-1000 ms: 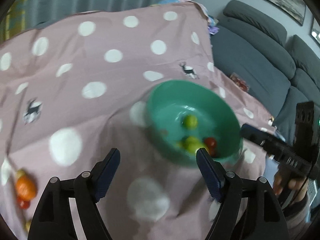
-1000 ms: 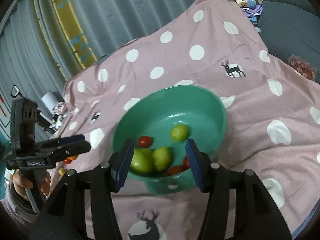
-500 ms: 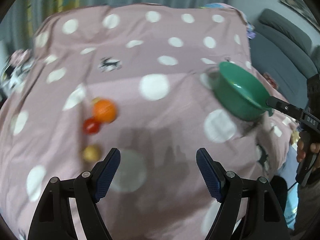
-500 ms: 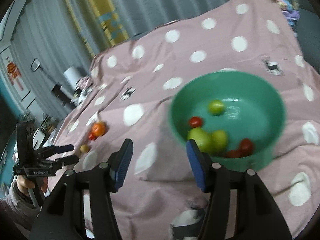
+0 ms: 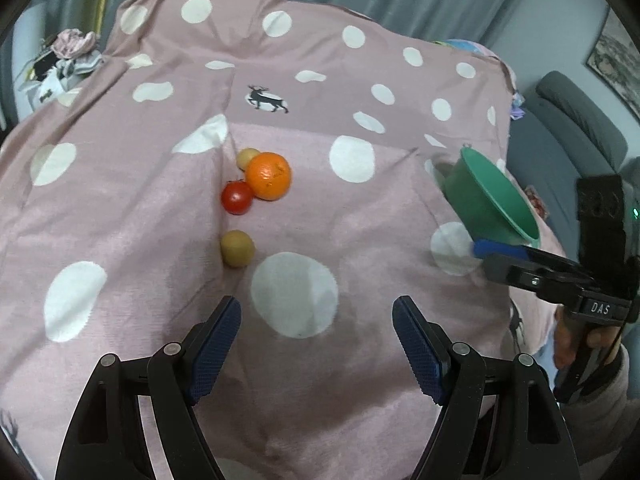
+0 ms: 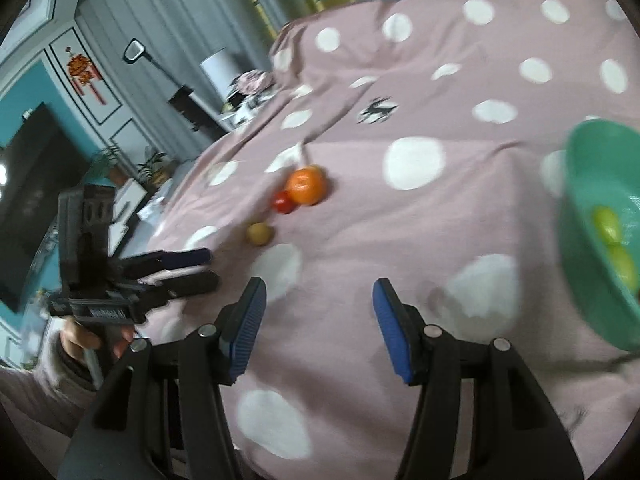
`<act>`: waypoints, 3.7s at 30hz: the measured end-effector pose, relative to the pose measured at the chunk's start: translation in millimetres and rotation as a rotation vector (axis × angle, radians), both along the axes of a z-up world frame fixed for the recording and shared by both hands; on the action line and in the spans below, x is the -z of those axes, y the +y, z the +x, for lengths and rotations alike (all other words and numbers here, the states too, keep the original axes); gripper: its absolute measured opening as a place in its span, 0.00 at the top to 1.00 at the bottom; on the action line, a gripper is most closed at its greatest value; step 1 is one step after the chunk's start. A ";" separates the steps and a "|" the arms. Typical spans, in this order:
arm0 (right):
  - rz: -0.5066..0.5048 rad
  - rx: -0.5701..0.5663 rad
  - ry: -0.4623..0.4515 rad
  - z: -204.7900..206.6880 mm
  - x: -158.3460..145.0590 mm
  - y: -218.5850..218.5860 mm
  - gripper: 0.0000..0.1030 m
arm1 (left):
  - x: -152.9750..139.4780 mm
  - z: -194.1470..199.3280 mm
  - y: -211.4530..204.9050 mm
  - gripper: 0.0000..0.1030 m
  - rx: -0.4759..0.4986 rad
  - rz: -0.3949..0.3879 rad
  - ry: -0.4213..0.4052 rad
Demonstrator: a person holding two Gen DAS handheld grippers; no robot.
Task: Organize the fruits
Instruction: 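Move both tools back to the remaining fruits on the sheet, then grasp the red tomato with the right tool while the left tool grasps a small yellow fruit, then carry the tomato and yellow fruit into the green bowl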
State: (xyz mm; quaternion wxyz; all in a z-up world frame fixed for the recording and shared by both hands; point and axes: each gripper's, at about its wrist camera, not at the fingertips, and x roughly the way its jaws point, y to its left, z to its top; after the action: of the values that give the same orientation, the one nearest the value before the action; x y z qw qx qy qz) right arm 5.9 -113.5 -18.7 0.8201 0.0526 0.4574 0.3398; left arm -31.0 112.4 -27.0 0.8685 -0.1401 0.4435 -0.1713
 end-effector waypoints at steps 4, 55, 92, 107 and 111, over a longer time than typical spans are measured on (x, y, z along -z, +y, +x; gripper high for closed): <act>-0.012 -0.054 0.022 12.9 5.2 30.6 0.45 | 2.9 0.1 0.8 0.24 0.005 -0.019 -0.003; 0.088 -0.011 0.109 69.9 27.9 63.6 0.73 | 13.3 60.9 -30.4 0.54 0.290 0.518 -0.003; 0.111 0.109 0.095 28.4 25.6 -4.2 0.72 | -14.9 50.8 -65.8 0.74 0.370 0.359 -0.019; 0.111 0.203 0.025 7.1 7.4 -53.8 0.72 | -21.4 45.1 -106.2 0.74 0.304 0.255 -0.012; 0.127 0.218 0.003 3.5 0.0 -64.6 0.72 | -27.5 46.4 -117.7 0.74 0.311 0.260 -0.024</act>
State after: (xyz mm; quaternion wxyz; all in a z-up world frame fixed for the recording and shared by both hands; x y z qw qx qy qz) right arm 9.4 -178.1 -18.7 0.8465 0.1541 0.4277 0.2770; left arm 15.4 -5.2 0.5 0.8476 0.0456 0.4678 -0.2464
